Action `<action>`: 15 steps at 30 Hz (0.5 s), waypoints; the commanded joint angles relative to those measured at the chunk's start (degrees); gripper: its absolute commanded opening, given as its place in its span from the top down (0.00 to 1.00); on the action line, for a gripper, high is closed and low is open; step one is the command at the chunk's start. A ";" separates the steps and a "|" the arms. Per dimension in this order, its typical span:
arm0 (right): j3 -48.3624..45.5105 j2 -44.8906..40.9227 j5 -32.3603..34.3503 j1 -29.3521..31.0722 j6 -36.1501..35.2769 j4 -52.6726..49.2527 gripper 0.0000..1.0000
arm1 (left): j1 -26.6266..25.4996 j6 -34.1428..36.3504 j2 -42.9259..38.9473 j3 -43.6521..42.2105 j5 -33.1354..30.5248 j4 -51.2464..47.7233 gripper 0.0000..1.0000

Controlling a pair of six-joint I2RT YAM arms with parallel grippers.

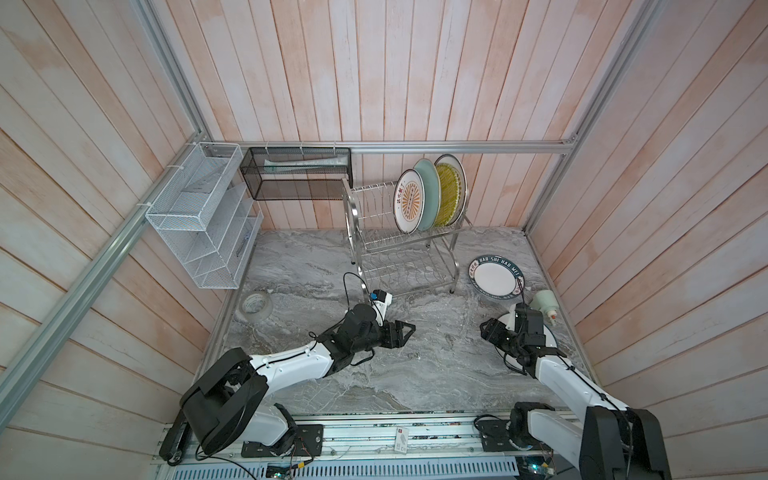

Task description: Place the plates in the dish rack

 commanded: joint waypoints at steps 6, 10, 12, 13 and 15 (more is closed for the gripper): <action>-0.76 0.88 -7.62 -0.04 0.31 1.72 0.27 | -0.19 0.01 1.18 1.30 1.14 1.15 0.24; -0.79 -0.15 -8.70 0.59 0.61 1.85 0.27 | -0.18 0.00 1.67 1.48 1.20 1.34 0.24; -0.47 -0.41 -8.46 1.21 0.59 1.17 0.27 | -0.16 0.06 1.95 1.66 1.25 1.39 0.24; -0.39 -0.52 -8.31 1.61 0.59 1.11 0.27 | -0.22 -0.08 2.15 1.73 1.39 1.41 0.24; -0.44 -0.52 -8.16 2.56 0.92 1.13 0.27 | -0.22 -0.27 2.39 1.75 1.60 1.72 0.24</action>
